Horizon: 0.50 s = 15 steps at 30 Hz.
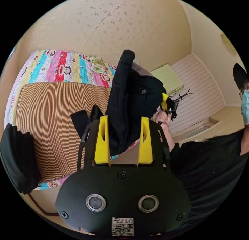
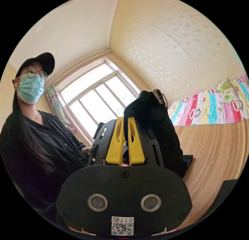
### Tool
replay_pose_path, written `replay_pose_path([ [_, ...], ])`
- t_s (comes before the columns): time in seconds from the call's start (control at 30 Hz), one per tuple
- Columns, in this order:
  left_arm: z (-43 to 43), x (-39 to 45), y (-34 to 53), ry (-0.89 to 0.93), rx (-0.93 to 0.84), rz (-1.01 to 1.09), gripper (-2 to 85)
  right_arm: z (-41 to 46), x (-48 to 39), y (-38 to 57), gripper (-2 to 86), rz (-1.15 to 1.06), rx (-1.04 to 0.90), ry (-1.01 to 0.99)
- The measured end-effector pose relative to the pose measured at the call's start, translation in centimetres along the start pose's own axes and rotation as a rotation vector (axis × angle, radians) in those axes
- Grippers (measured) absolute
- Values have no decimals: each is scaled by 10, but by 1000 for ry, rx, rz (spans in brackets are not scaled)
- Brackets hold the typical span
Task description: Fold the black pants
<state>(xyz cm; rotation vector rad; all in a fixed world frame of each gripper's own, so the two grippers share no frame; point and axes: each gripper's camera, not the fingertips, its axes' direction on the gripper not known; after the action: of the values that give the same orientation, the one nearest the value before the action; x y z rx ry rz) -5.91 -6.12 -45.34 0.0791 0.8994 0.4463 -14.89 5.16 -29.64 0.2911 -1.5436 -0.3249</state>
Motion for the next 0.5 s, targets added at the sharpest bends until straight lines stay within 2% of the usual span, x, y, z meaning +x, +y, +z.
replay_pose_path([
  [0.1, -26, -6, -19, -97, 106, -13, 196, 6, -61, -38, 27, -156, 26, -139],
  [0.13, -48, -9, -20, -146, 186, -46, 152, 5, -83, -53, 27, -191, 33, -151],
  [0.17, -74, -8, -17, -95, 299, -5, 69, -1, -104, -66, 27, -237, 51, -129],
  [0.27, -140, 22, -10, -18, 482, 187, 51, -25, -160, -96, 27, -331, 115, 10],
  [0.37, -196, 81, -9, -56, 568, 419, 48, -38, -221, -120, 27, -467, 163, 189],
  [0.5, -258, 136, -8, -20, 741, 607, 48, -58, -270, -153, 28, -516, 318, 268],
])
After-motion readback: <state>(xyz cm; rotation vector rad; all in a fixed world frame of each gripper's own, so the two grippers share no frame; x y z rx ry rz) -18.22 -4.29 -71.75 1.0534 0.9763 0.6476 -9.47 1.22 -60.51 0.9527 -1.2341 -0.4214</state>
